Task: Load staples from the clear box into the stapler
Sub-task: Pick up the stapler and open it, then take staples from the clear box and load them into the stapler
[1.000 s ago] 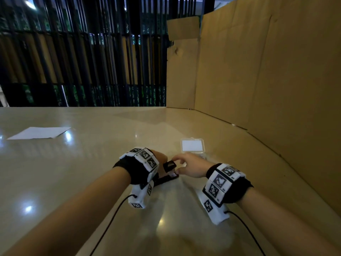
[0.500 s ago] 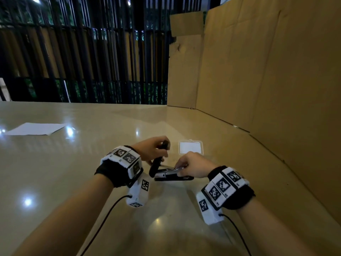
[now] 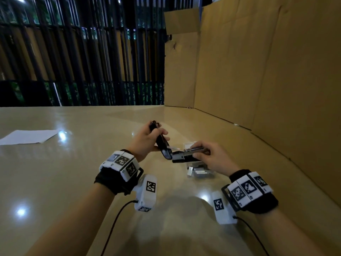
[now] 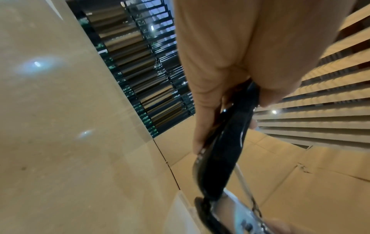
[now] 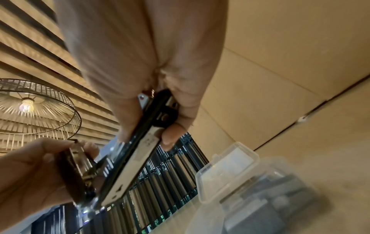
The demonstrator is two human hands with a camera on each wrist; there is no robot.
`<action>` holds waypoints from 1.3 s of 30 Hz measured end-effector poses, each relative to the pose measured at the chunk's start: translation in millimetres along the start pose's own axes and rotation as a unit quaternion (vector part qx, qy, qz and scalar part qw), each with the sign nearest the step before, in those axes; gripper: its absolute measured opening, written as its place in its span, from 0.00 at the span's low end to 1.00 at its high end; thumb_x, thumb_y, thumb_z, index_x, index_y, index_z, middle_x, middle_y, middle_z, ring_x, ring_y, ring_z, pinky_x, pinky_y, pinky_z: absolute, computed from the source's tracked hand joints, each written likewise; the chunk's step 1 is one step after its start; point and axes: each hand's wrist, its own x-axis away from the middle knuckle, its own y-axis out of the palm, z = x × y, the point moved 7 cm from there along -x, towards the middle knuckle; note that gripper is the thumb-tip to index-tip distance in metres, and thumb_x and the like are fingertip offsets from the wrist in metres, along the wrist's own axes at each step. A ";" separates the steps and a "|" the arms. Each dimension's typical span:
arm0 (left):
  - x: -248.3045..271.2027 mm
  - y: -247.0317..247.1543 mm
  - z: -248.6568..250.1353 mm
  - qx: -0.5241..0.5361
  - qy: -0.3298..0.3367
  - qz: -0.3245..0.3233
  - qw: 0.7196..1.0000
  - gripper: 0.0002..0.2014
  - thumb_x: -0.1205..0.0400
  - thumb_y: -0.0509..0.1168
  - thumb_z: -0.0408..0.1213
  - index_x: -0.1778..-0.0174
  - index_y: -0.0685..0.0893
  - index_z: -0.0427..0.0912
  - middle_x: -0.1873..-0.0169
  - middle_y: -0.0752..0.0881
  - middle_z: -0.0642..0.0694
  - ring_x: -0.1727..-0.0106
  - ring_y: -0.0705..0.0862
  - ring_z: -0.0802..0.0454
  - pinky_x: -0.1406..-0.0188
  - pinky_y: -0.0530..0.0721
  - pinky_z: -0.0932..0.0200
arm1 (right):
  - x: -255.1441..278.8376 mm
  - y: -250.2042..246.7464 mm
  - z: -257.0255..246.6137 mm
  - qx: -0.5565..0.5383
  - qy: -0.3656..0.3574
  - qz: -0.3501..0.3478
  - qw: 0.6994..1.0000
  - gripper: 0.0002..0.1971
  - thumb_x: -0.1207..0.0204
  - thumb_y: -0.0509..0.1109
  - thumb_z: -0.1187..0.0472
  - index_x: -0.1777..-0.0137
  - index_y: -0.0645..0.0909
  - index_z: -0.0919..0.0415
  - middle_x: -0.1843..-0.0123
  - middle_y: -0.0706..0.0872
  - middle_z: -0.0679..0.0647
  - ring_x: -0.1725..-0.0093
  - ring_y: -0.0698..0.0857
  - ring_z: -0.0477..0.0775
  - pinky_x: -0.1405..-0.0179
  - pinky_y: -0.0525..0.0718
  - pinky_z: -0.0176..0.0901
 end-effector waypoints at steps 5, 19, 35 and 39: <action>-7.3 -12.1 2.1 0.188 0.011 0.050 0.981 0.09 0.15 0.48 0.30 0.57 0.70 0.44 0.60 0.81 0.43 0.54 0.85 0.44 0.57 0.86 0.41 | 2.2 -15.4 -6.1 -0.021 -0.029 0.092 0.995 0.09 0.26 0.68 0.63 0.47 0.80 0.53 0.58 0.80 0.37 0.59 0.77 0.35 0.63 0.73 0.25; -10.8 30.6 -30.0 0.258 -0.139 -0.060 0.954 0.21 0.15 0.45 0.54 0.53 0.78 0.42 0.50 0.87 0.37 0.50 0.87 0.42 0.56 0.86 0.40 | -0.4 -24.6 -1.7 -0.139 -0.074 0.163 0.974 0.13 0.27 0.69 0.67 0.55 0.76 0.46 0.53 0.83 0.47 0.53 0.81 0.38 0.55 0.78 0.19; -14.8 27.5 -48.0 0.227 -0.126 -0.024 0.965 0.10 0.16 0.57 0.38 0.55 0.82 0.38 0.71 0.92 0.41 0.71 0.91 0.53 0.58 0.88 0.63 | -12.1 -21.0 9.1 -0.079 -0.037 0.104 0.991 0.11 0.27 0.69 0.58 0.49 0.78 0.40 0.49 0.80 0.45 0.44 0.77 0.47 0.45 0.75 0.35; -21.2 10.6 -46.3 0.226 -0.089 0.038 0.969 0.08 0.17 0.59 0.34 0.57 0.80 0.34 0.69 0.91 0.39 0.74 0.90 0.53 0.59 0.87 0.65 | -15.7 -33.0 29.7 -0.048 0.042 0.126 0.990 0.12 0.23 0.64 0.55 0.42 0.80 0.55 0.45 0.79 0.51 0.47 0.77 0.44 0.54 0.73 0.27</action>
